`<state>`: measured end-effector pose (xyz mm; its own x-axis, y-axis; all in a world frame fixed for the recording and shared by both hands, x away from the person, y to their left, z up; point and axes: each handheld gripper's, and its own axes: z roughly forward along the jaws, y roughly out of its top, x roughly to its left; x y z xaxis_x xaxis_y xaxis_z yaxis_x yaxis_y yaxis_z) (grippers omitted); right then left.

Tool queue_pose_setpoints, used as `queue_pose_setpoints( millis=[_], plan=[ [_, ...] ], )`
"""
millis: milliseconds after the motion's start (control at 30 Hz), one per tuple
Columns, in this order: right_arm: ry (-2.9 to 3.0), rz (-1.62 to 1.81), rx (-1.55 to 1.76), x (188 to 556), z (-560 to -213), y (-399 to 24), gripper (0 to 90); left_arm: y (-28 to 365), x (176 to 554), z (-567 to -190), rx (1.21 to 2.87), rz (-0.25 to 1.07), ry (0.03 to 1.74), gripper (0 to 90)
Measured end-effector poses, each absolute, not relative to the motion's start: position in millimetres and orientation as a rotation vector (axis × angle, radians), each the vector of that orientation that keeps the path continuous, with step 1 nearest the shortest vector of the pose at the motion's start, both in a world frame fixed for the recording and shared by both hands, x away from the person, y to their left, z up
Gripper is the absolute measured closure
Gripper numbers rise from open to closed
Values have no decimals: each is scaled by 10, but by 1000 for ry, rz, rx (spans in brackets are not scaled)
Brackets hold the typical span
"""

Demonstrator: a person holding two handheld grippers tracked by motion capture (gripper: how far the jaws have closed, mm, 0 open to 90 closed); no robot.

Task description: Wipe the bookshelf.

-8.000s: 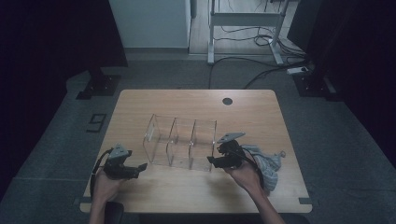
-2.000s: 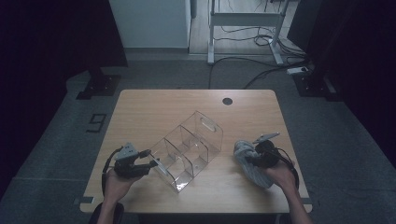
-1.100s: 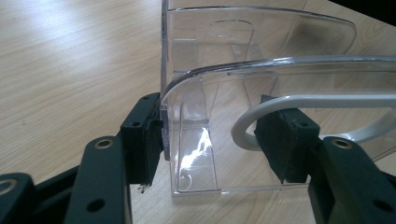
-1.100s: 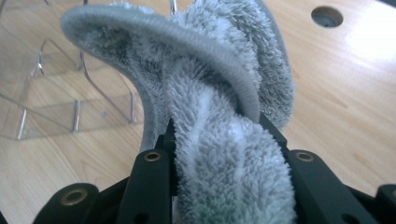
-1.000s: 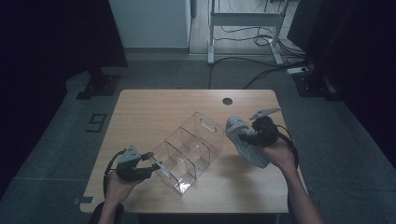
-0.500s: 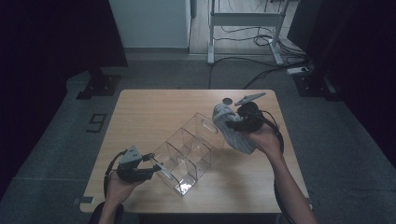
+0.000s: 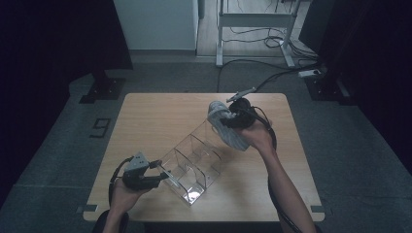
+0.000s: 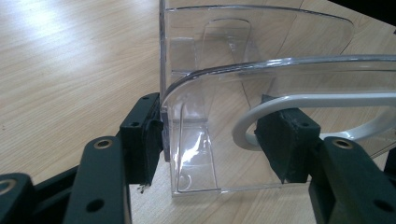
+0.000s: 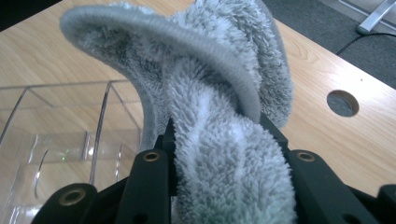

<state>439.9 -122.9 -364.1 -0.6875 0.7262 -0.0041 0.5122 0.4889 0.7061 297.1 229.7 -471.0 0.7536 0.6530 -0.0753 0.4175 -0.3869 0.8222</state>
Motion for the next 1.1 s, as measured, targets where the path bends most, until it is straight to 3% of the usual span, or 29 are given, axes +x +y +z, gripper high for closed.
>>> queue_pose_setpoints(
  millis=[567, 1100],
  plan=[
    [2495, 877, 1025, 4692, -3896, -814, 641, 2301, 2974, -4716, 2030, 321, 803, 418],
    [2507, 864, 1007, 4630, -3904, -897, 626, 2286, 2971, -4707, 2032, 322, 828, 421]
  ],
)
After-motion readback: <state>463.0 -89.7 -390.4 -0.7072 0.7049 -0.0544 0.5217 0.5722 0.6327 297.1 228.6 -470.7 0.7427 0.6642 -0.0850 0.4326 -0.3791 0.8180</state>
